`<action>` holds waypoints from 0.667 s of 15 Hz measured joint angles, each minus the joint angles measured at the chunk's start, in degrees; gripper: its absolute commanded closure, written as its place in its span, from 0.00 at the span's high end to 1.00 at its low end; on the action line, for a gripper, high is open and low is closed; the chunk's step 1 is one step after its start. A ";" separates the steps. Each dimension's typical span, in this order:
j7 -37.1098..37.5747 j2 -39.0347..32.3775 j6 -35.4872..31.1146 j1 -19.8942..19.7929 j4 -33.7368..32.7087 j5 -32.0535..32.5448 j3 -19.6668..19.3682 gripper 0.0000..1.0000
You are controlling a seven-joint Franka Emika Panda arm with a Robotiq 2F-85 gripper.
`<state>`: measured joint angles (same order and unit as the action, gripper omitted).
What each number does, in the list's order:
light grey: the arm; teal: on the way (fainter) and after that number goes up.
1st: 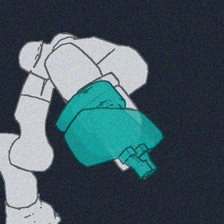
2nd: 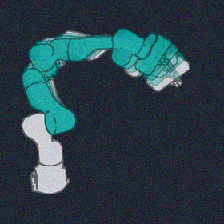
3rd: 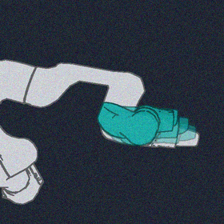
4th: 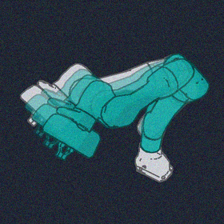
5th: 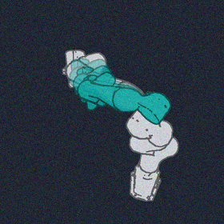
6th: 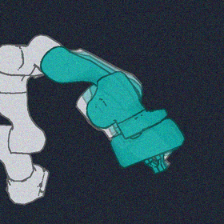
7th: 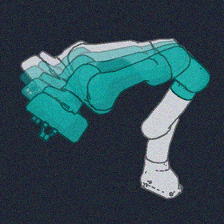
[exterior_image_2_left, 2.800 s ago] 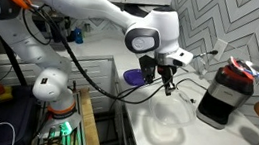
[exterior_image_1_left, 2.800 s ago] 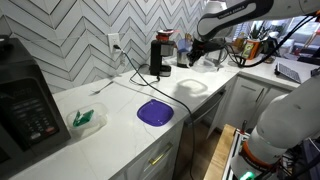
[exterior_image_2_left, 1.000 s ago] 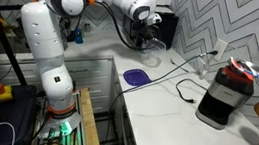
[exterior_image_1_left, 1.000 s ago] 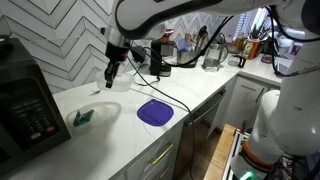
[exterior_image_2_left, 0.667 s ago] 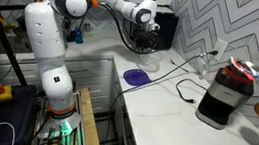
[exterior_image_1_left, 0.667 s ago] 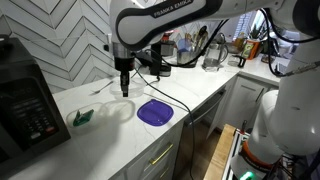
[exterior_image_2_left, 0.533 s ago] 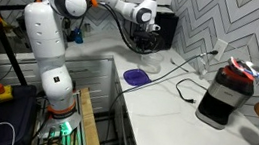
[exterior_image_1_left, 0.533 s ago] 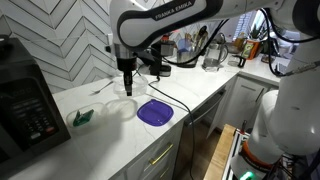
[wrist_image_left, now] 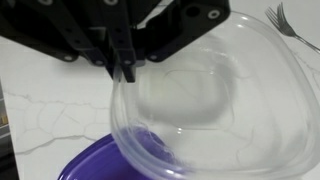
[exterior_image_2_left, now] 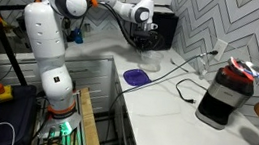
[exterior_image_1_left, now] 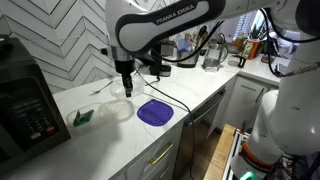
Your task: Move the right bowl to the left
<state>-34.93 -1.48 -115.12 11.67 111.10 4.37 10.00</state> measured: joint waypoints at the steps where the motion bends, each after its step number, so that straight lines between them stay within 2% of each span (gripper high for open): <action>1: -1.72 0.23 -0.84 0.14 0.66 0.88 0.55 0.02; 5: -7.65 1.58 -7.97 0.60 4.94 4.46 1.78 0.02; 7: -9.34 2.89 -16.74 0.42 9.11 4.41 1.59 0.02; 8: -9.82 3.50 -21.54 0.29 11.30 3.76 1.40 0.07; 9: -10.23 3.98 -25.59 0.19 13.32 2.61 1.15 0.07; 10: -10.51 4.29 -27.99 0.10 14.84 1.79 0.92 0.07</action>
<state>-45.45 2.81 -143.11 11.77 125.94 6.17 10.92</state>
